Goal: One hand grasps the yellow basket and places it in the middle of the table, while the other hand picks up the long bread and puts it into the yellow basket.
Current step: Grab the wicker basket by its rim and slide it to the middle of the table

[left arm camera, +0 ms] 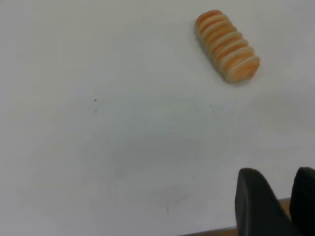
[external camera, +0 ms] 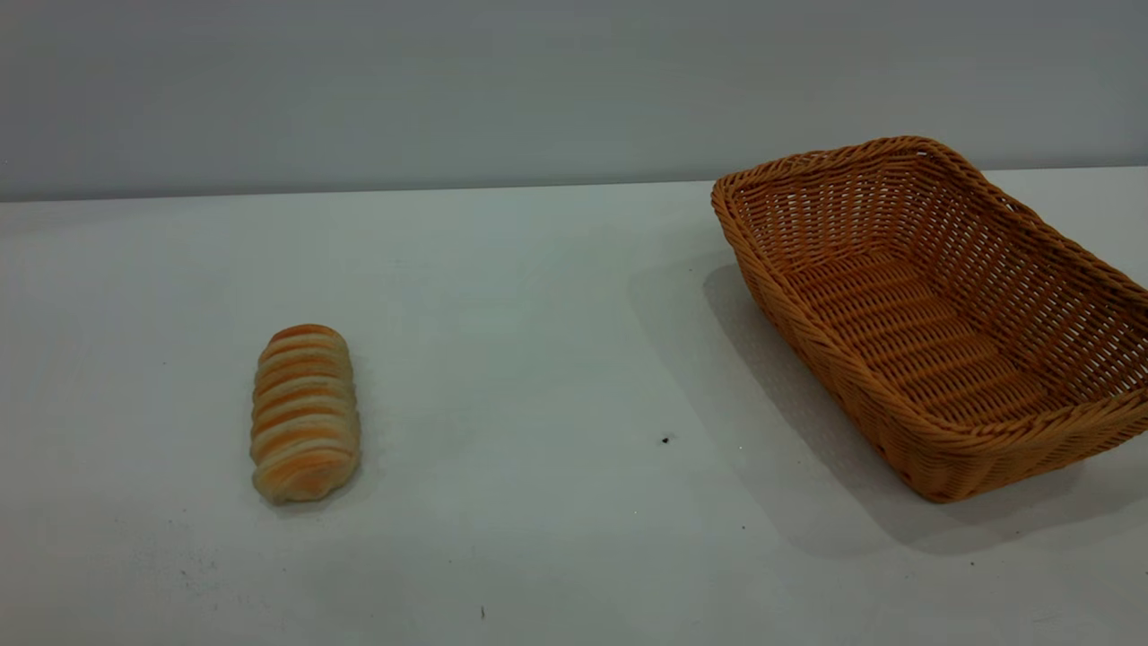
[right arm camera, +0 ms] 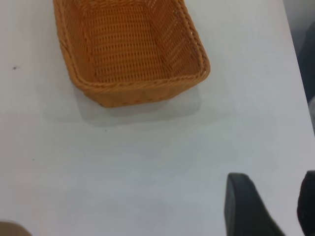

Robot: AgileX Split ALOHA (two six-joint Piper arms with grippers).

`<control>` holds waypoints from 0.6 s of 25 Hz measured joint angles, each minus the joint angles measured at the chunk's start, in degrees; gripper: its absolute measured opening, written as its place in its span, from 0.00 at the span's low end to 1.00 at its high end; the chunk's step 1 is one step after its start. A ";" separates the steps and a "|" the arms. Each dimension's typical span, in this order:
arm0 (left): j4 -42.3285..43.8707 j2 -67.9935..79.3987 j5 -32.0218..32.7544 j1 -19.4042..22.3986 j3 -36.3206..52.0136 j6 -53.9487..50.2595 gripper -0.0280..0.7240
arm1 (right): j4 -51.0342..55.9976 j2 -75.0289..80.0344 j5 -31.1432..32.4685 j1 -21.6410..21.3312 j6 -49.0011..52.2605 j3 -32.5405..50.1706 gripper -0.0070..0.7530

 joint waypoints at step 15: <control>0.00 0.00 0.00 -1.50 0.00 0.00 0.35 | -0.02 0.00 0.00 9.82 0.00 0.00 0.39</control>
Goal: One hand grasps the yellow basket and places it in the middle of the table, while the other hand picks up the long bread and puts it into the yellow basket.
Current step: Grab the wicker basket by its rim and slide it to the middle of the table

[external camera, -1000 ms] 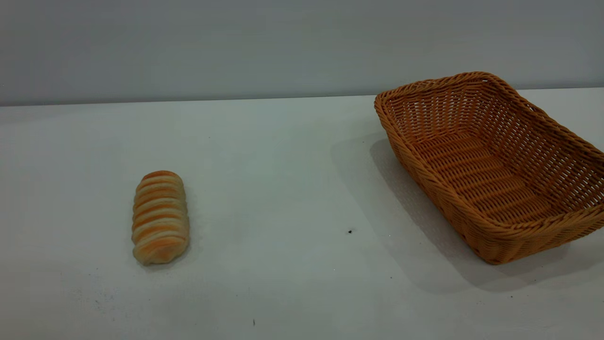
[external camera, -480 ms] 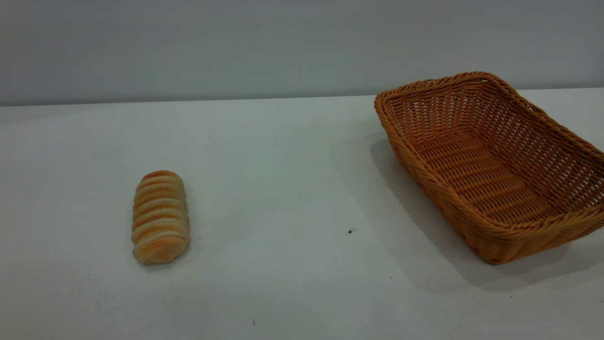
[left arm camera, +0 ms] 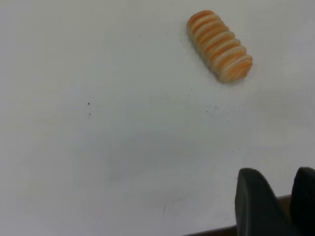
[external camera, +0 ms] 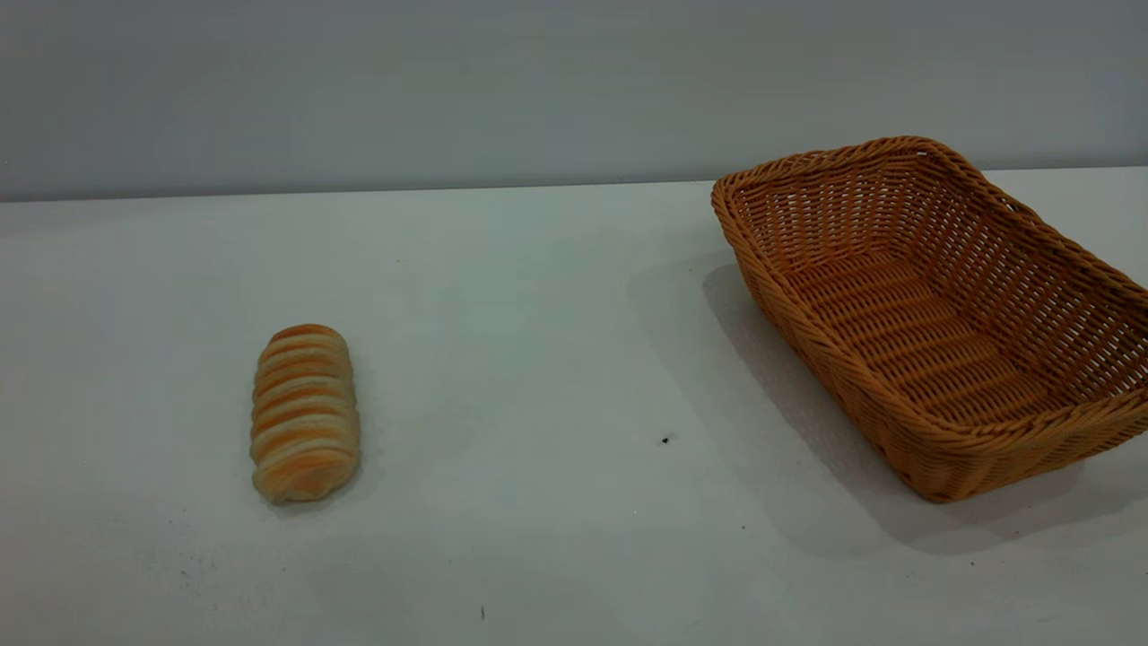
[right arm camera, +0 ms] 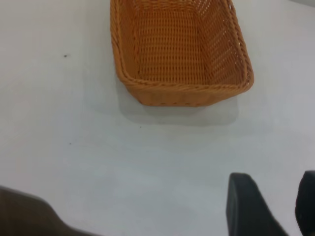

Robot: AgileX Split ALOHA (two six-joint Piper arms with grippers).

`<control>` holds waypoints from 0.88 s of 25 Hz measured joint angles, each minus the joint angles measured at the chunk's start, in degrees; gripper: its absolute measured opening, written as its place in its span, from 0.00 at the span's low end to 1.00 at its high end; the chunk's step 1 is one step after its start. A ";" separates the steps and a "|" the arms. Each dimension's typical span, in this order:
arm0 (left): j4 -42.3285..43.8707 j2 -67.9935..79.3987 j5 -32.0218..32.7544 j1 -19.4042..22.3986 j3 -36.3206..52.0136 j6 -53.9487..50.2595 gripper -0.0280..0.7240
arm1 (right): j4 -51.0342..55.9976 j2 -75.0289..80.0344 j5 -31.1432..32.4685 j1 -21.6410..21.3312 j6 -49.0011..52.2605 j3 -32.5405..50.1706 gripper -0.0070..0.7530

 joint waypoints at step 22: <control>-2.87 25.08 -22.57 0.00 -1.72 -3.34 0.35 | -6.01 12.24 -4.31 0.00 16.01 -1.37 0.39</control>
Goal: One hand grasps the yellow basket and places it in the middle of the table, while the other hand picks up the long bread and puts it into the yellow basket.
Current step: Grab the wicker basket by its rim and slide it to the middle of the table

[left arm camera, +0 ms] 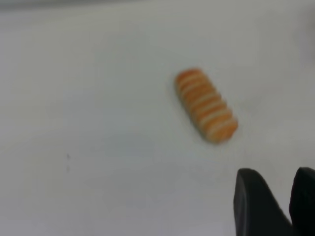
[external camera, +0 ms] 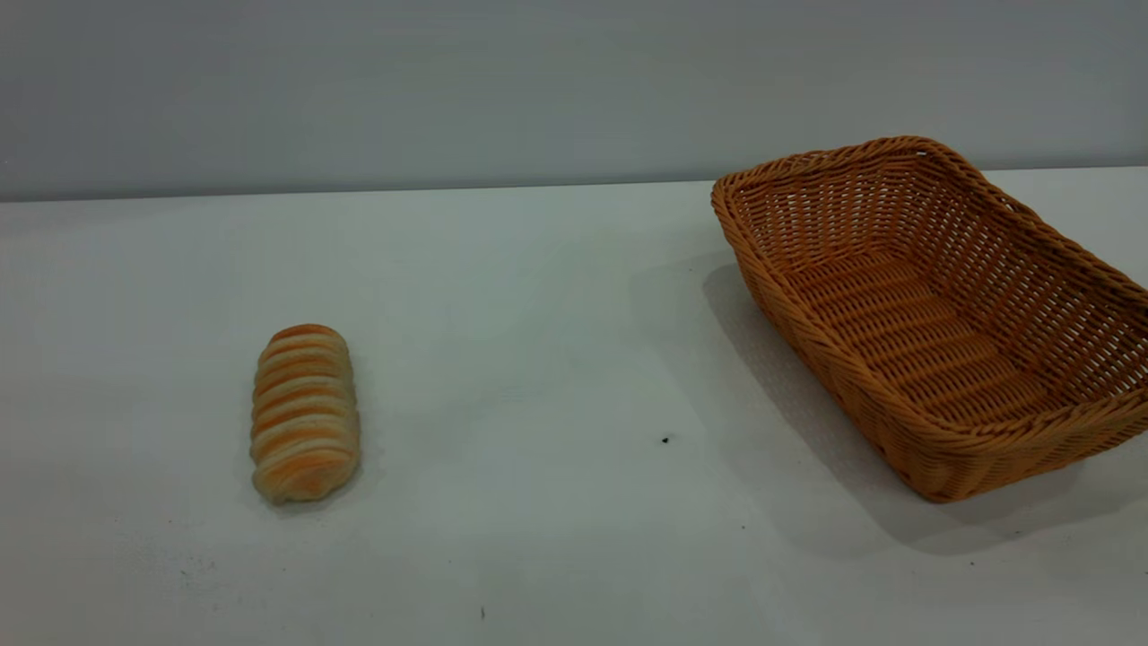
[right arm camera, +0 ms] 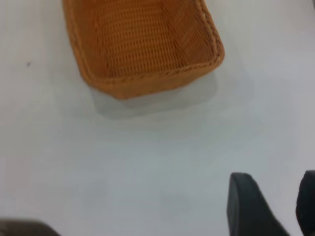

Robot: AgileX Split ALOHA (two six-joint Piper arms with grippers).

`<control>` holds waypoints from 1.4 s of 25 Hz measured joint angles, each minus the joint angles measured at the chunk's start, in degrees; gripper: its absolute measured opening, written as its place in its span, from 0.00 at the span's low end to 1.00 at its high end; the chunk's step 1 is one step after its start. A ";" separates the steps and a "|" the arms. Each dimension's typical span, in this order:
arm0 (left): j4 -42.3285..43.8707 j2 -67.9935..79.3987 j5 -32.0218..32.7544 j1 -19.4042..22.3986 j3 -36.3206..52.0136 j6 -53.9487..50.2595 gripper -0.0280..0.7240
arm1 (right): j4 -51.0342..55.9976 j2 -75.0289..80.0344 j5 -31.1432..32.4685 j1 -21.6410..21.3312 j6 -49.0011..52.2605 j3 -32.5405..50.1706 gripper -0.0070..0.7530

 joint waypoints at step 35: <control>-11.26 27.41 -6.16 0.00 -4.57 7.34 0.35 | 4.43 74.13 -31.62 0.00 36.23 -13.49 0.75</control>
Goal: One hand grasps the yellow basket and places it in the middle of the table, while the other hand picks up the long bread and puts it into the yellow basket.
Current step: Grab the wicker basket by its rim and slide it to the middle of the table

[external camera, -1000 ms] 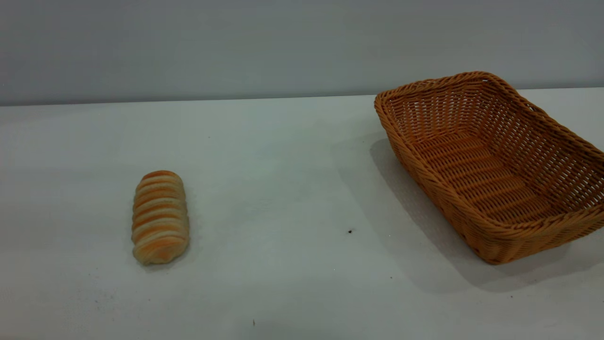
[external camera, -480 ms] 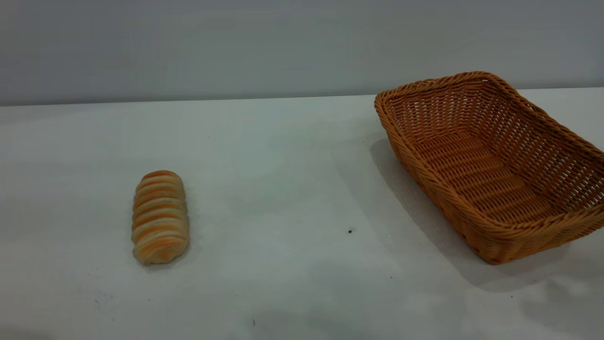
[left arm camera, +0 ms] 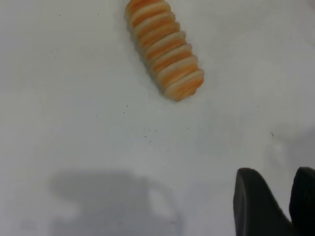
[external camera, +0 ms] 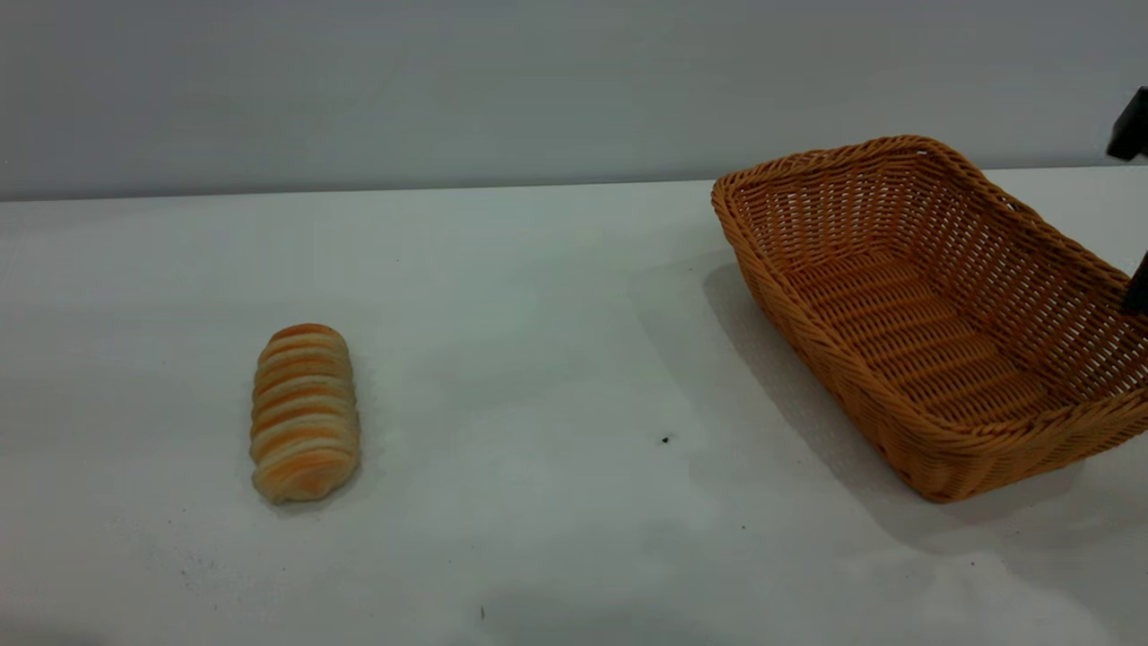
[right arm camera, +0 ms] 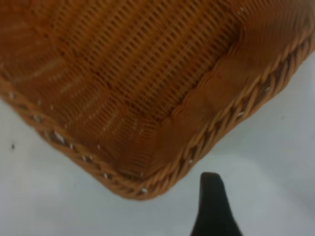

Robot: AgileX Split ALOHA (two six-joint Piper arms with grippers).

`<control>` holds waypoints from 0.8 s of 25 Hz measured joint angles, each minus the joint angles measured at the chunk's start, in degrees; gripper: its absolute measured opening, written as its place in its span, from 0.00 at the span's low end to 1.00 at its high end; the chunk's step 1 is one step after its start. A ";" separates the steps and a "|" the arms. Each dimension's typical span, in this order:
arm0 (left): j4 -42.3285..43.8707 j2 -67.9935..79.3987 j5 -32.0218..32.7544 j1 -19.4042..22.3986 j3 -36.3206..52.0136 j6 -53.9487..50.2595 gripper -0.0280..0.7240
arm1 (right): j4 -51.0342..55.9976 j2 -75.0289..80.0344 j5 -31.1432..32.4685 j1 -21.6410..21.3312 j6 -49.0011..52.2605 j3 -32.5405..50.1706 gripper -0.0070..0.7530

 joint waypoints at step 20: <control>-0.26 0.00 0.00 0.00 0.00 0.28 0.35 | 7.18 12.27 -8.70 0.00 4.27 -0.24 0.75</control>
